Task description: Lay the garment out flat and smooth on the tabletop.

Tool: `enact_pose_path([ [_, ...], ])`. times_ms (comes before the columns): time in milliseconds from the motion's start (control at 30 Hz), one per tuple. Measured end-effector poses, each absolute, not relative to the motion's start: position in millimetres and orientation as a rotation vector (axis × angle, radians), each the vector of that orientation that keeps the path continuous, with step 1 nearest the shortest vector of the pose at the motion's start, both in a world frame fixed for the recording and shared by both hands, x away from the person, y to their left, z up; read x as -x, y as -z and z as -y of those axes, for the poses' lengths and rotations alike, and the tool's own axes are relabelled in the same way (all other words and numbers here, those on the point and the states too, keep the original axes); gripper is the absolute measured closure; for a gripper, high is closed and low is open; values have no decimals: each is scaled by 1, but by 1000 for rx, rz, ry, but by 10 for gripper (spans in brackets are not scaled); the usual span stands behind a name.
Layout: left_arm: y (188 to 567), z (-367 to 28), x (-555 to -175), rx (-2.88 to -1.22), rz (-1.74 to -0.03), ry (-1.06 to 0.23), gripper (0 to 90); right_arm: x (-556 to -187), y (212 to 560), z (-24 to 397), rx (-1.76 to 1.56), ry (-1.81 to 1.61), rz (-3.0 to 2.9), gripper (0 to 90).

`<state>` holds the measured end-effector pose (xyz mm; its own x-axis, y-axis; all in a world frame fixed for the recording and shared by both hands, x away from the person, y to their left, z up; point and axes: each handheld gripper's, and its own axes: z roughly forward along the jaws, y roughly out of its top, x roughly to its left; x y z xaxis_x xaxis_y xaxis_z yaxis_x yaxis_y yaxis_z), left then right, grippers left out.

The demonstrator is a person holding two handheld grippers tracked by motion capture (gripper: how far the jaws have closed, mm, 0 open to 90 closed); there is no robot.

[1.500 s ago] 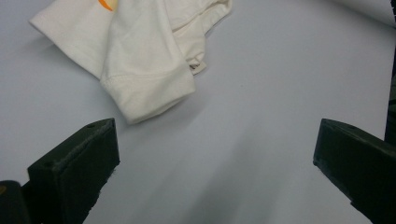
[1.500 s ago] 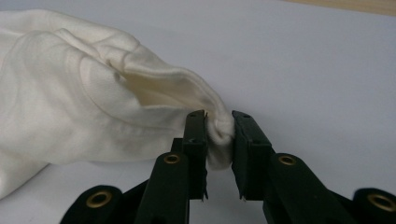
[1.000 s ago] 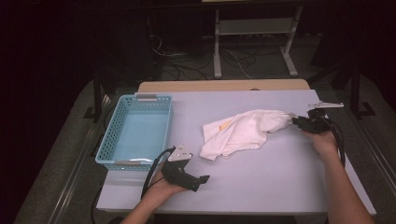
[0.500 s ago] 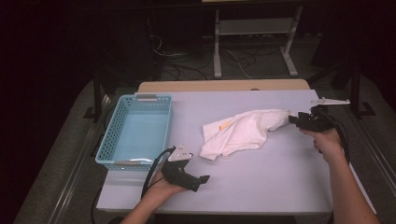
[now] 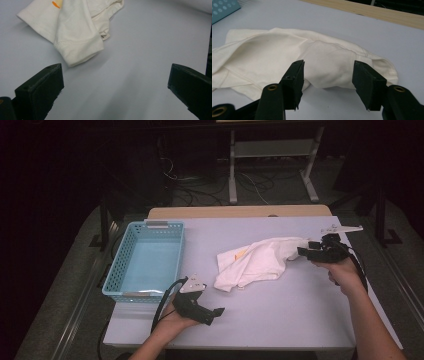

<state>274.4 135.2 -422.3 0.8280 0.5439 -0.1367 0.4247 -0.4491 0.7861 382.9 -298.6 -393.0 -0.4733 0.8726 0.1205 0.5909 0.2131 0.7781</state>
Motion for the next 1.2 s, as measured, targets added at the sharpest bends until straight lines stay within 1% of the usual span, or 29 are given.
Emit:
enact_pose_path([
  [1200,422,-135,-274,-2103,-711,-166,0,-380,397,238,-1211,-1150,-2328,396],
])
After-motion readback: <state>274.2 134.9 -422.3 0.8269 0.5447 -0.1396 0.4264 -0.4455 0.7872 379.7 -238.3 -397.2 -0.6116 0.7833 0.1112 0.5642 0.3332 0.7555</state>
